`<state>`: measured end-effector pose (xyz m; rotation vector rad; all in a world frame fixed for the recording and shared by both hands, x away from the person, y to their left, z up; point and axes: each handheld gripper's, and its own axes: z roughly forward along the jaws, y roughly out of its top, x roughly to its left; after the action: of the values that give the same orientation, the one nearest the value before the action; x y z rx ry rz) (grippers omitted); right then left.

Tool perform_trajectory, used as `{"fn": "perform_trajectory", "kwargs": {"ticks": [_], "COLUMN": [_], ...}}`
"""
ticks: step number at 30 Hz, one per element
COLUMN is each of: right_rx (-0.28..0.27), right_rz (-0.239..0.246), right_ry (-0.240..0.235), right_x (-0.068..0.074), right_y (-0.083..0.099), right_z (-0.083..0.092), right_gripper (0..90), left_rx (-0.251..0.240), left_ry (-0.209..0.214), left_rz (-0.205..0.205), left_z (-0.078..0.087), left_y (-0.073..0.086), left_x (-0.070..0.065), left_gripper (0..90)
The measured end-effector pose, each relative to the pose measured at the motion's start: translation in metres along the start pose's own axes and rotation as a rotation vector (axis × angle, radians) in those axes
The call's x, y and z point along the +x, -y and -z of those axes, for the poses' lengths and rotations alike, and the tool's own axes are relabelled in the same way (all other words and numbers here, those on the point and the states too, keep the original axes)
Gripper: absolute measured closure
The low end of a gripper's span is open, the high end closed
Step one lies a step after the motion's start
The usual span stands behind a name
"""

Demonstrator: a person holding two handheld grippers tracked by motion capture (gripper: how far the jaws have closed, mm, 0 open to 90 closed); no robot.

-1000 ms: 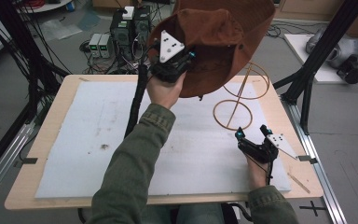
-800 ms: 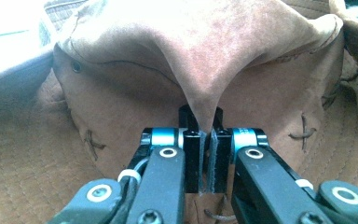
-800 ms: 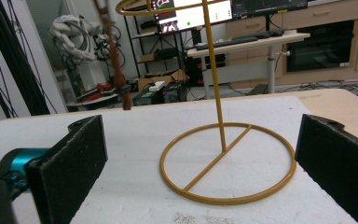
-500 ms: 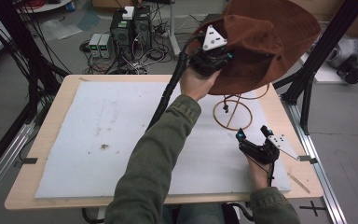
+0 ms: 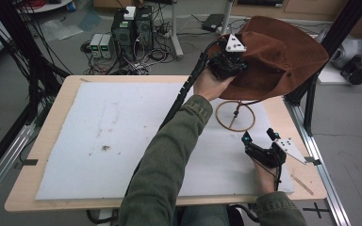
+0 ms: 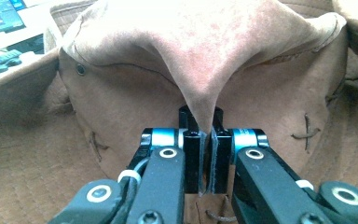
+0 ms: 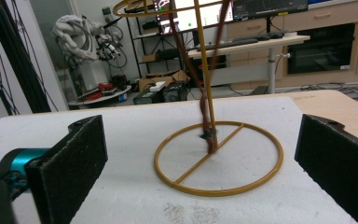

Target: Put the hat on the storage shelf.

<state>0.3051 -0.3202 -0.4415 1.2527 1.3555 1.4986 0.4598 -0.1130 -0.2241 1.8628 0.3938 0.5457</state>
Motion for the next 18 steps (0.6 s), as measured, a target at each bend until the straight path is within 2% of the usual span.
{"fn": "perform_trajectory", "kwargs": {"ticks": [5, 12, 18], "right_rx": [-0.016, -0.037, -0.037], "right_rz": [0.013, 0.087, 0.097], "right_ry": [0.014, 0.010, 0.009], "right_x": [0.002, 0.009, 0.010], "right_y": [-0.001, -0.003, -0.003], "right_z": [0.002, 0.004, 0.003], "right_gripper": [1.9, 1.9, 1.9], "left_rx": [0.004, 0.013, 0.028], "left_ry": [-0.010, -0.010, -0.018], "left_rz": [0.005, 0.009, 0.012], "left_z": [0.001, -0.001, -0.001], "left_y": [0.000, 0.002, 0.003], "left_x": [0.000, 0.000, 0.002], "left_gripper": [86.9, 86.8, 86.7]}}
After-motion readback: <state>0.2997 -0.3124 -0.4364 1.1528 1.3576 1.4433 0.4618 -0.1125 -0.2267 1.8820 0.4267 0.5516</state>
